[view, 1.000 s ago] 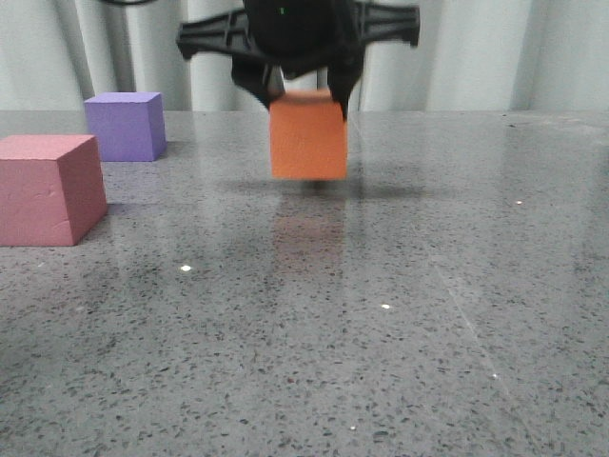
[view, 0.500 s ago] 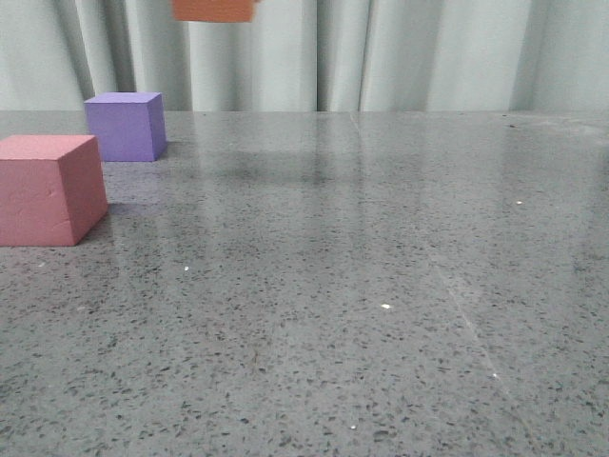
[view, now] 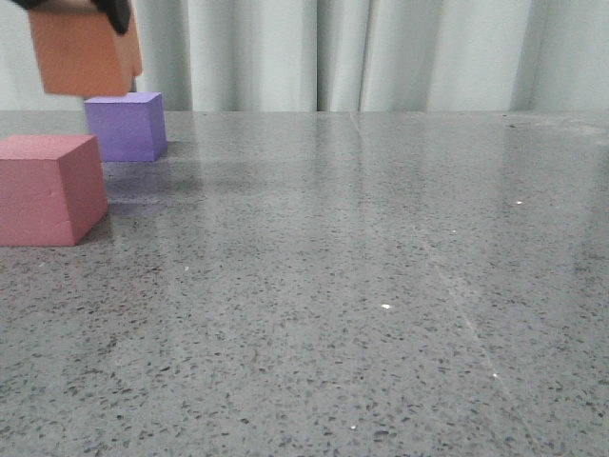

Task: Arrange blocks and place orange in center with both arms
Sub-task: 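Lower the orange cube between the purple and pink cubes and release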

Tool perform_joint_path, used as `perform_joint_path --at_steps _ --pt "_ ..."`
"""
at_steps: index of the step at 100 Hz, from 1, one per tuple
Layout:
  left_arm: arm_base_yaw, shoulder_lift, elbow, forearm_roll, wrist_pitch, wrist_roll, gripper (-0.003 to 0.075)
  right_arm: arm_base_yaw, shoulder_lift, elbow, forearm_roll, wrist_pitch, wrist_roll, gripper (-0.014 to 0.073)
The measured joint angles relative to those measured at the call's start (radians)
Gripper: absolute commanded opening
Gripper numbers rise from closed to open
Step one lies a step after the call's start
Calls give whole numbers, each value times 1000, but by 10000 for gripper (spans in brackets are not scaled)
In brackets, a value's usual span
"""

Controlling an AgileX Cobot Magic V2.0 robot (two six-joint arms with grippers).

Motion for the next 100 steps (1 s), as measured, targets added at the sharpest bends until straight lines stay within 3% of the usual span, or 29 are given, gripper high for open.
perform_joint_path --at_steps 41,100 --pt "68 0 123 -6 -115 -18 113 0 0 0 0 0 0 -120" --pt "96 41 158 -10 -213 -22 113 0 0 0 0 -1 0 -120"
